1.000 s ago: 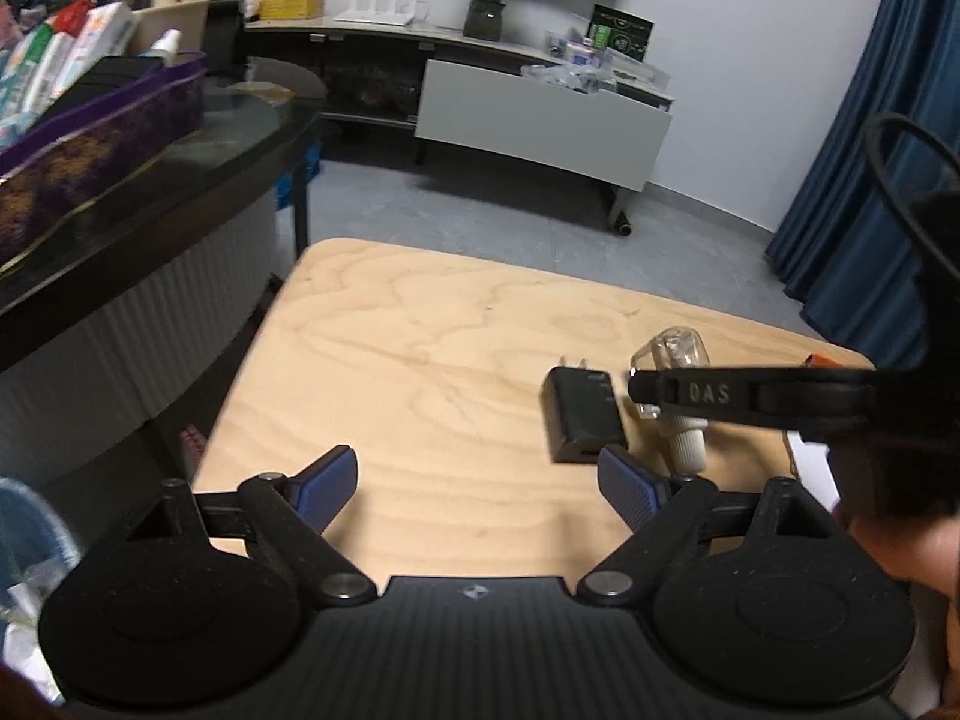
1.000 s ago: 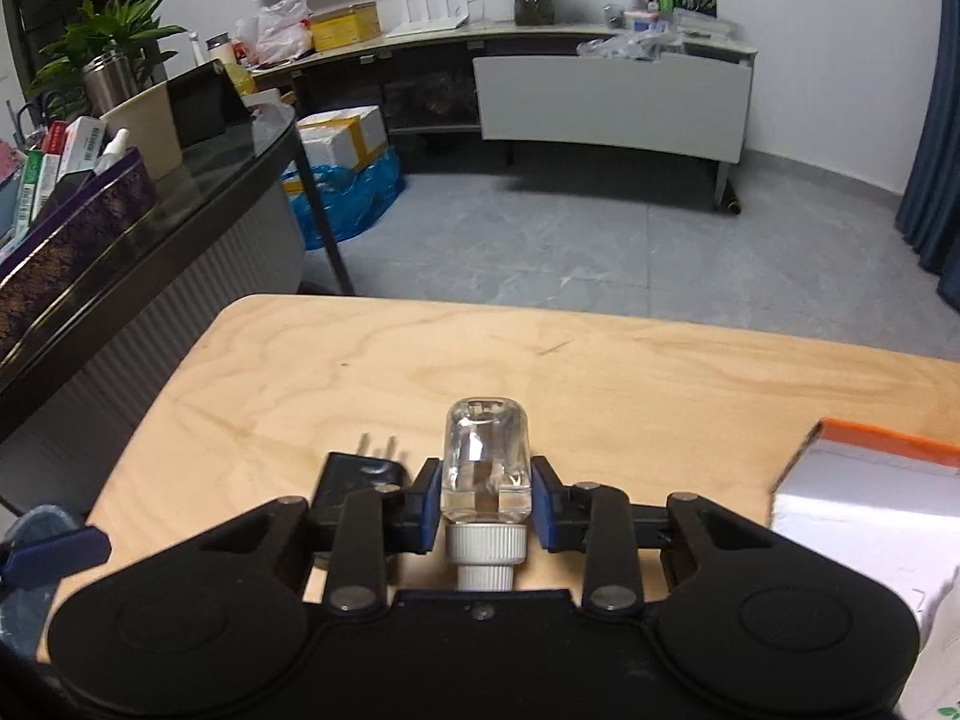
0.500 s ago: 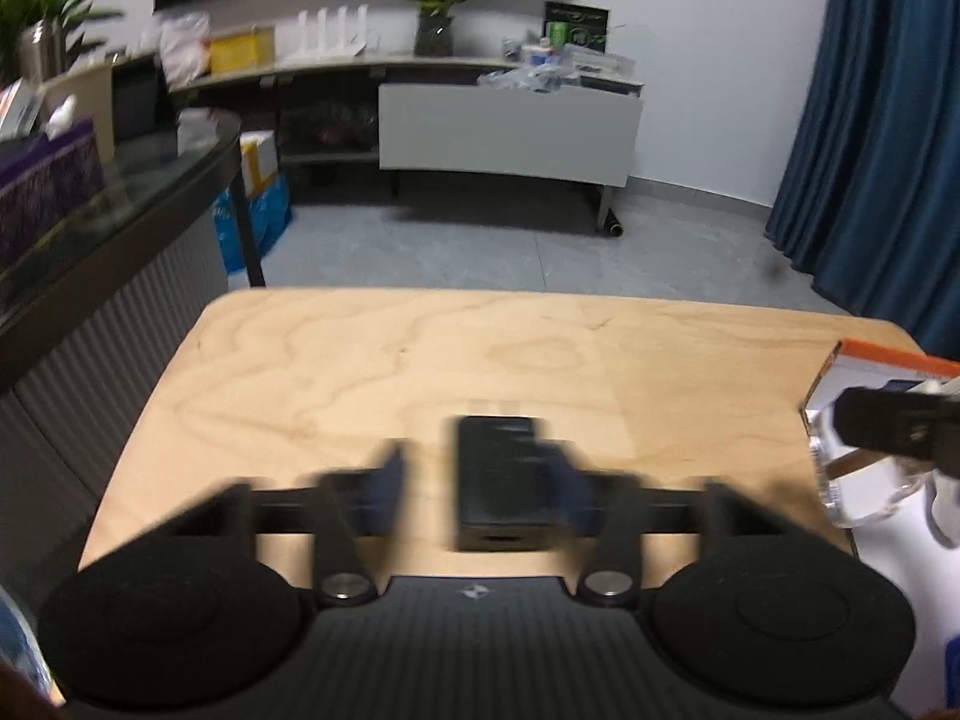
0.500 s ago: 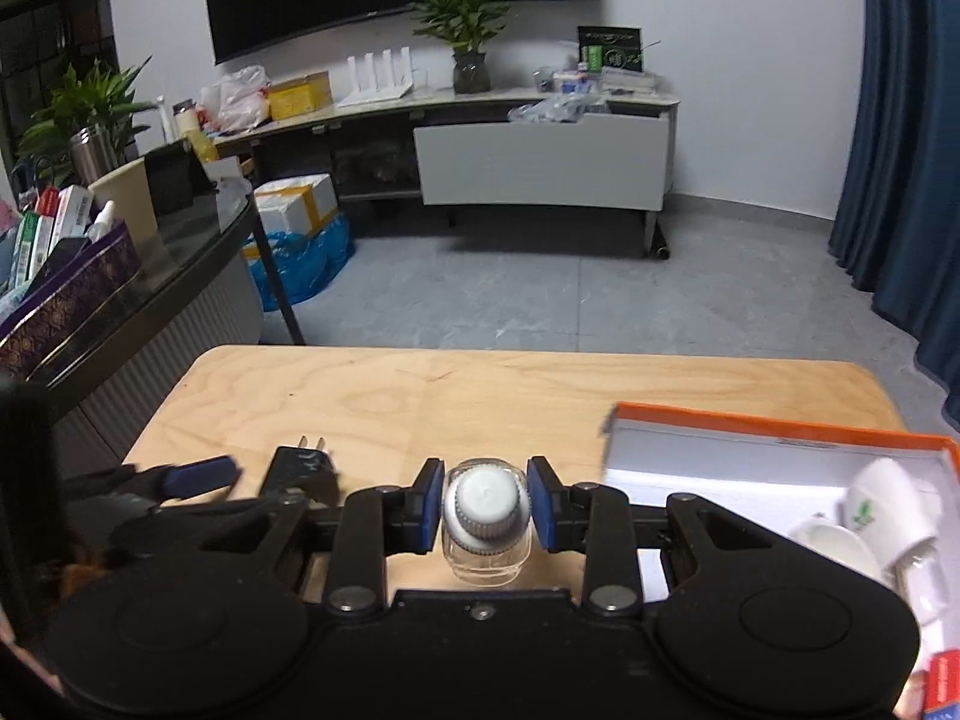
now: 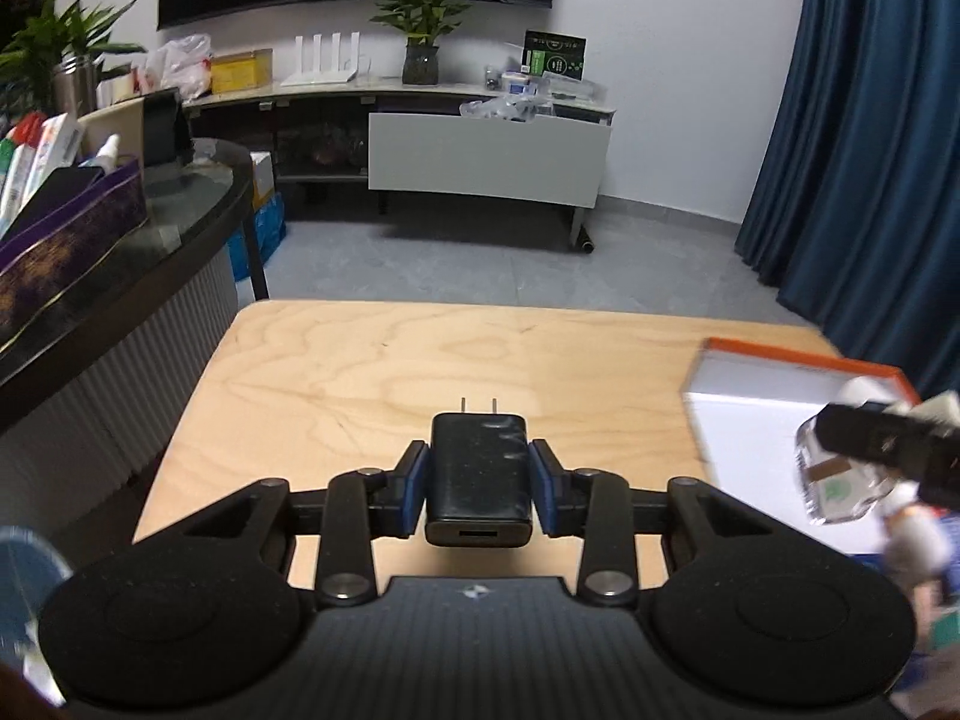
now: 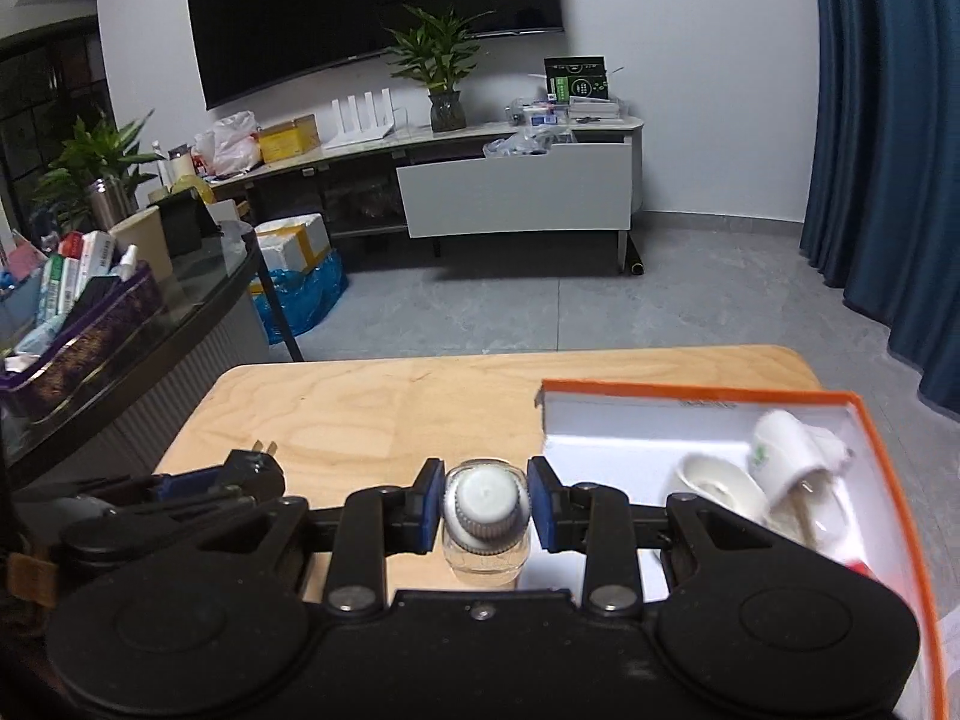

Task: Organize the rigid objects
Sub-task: 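Carry the black charger and glass bottle over the white box with both tools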

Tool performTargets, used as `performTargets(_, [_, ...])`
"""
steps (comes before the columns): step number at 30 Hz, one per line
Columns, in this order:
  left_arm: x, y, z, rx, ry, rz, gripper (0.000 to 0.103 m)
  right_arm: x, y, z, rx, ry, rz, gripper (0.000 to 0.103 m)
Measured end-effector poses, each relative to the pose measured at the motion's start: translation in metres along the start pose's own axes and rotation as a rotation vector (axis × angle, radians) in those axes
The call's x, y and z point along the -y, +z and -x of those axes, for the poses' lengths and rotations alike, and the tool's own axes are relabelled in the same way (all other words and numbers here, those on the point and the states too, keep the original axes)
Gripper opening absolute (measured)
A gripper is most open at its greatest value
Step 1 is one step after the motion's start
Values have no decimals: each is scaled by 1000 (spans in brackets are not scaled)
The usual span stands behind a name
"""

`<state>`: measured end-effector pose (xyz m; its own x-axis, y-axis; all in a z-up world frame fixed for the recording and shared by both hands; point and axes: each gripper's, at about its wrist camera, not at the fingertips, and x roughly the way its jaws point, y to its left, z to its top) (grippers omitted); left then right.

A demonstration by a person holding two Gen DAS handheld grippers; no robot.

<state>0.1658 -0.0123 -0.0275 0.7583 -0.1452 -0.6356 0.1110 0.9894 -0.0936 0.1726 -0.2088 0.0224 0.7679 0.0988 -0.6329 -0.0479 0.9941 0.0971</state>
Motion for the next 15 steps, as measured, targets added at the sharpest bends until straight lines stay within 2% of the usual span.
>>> performTargets(8, [50, -24, 58, 12, -63, -4, 36, 32, -24, 86, 73, -52, 10, 38])
performTargets(15, [93, -42, 83, 15, -128, -60, 36, 65, -49, 141, 111, -128, 26, 38])
